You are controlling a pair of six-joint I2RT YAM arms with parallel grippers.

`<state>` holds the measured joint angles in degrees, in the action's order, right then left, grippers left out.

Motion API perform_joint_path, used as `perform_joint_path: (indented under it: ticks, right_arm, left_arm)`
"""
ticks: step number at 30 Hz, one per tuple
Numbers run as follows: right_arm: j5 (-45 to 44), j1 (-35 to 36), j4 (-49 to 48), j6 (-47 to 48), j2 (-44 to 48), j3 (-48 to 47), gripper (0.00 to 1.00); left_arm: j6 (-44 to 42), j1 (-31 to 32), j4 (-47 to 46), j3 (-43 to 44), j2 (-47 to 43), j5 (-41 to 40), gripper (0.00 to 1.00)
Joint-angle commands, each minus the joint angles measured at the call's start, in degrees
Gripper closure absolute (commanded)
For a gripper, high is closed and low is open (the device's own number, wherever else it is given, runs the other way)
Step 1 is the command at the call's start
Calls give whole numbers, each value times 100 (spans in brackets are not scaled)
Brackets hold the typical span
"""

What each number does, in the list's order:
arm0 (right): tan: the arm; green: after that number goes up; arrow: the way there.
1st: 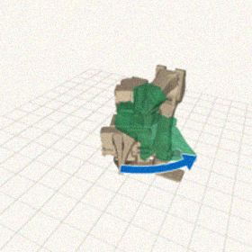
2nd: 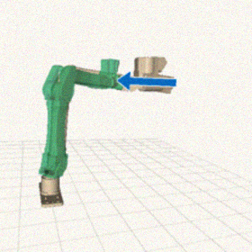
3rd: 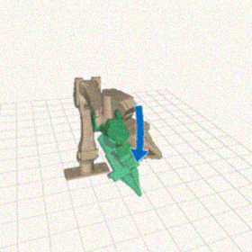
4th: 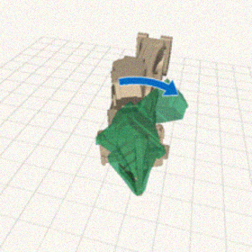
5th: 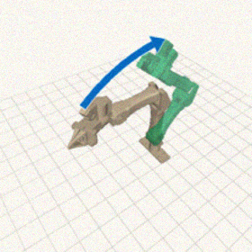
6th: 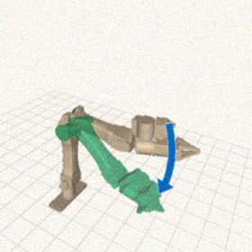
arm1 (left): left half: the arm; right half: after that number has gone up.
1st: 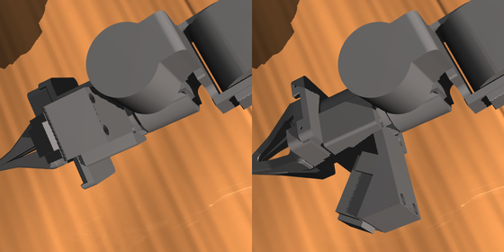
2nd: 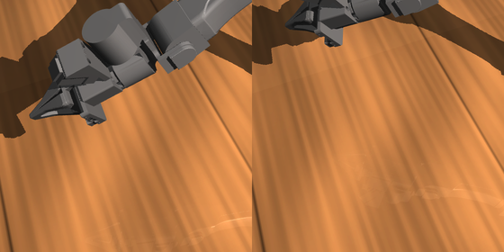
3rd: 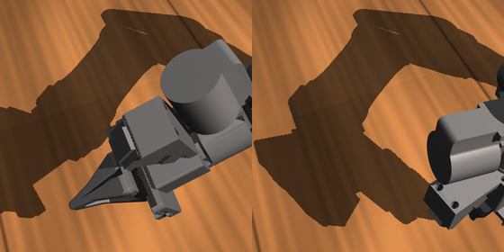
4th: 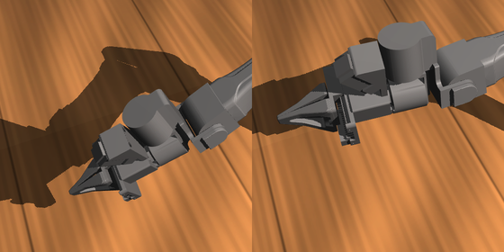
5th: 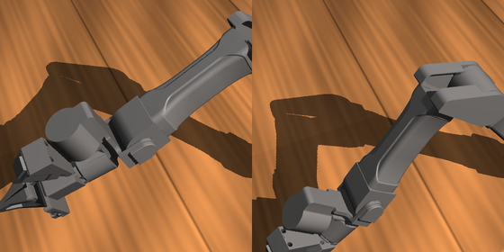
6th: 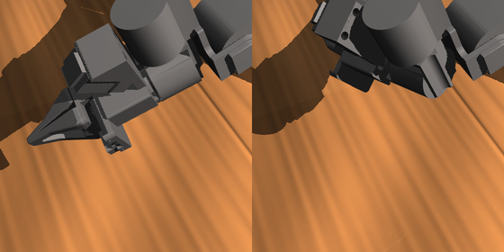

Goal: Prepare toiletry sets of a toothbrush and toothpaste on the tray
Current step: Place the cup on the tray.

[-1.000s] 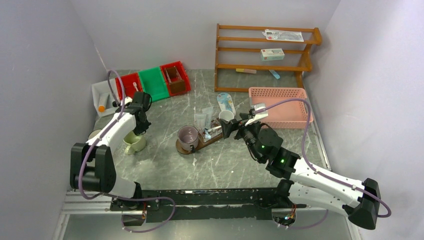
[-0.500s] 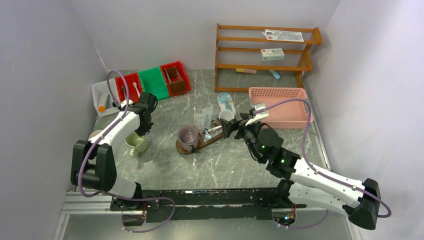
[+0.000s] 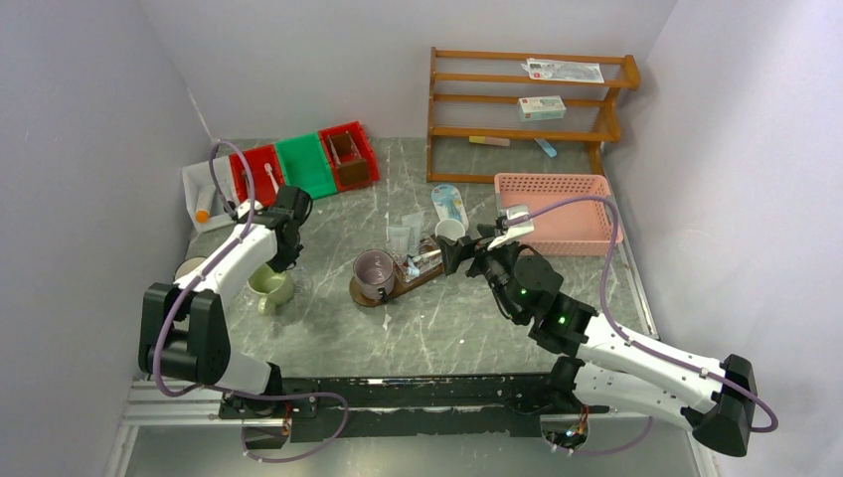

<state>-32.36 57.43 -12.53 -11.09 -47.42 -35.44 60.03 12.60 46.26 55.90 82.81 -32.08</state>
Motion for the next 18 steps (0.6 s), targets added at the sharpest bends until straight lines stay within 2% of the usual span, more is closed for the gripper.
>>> perform_joint_path:
  ticks: [1, 5, 11, 14, 18]
  right_arm:
    - [-73, -12, -47, 15, -13, -25, 7]
    - [-78, -16, -56, 19, -26, -30, 7]
    - [-78, -15, -56, 19, -69, -53, 7]
    - [-76, -12, -52, 19, -99, -72, 7]
    - [-91, -12, 0, 19, -111, -96, 7]
  left_arm:
    - [81, 42, -15, -3, -204, -390, 85]
    - [49, 41, 88, 79, -316, -468, 80]
    - [-98, 41, 208, 380, -491, -465, 63]
    - [-96, 41, 271, 494, -519, -355, 61]
    - [-273, 41, 251, 720, -562, -176, 53]
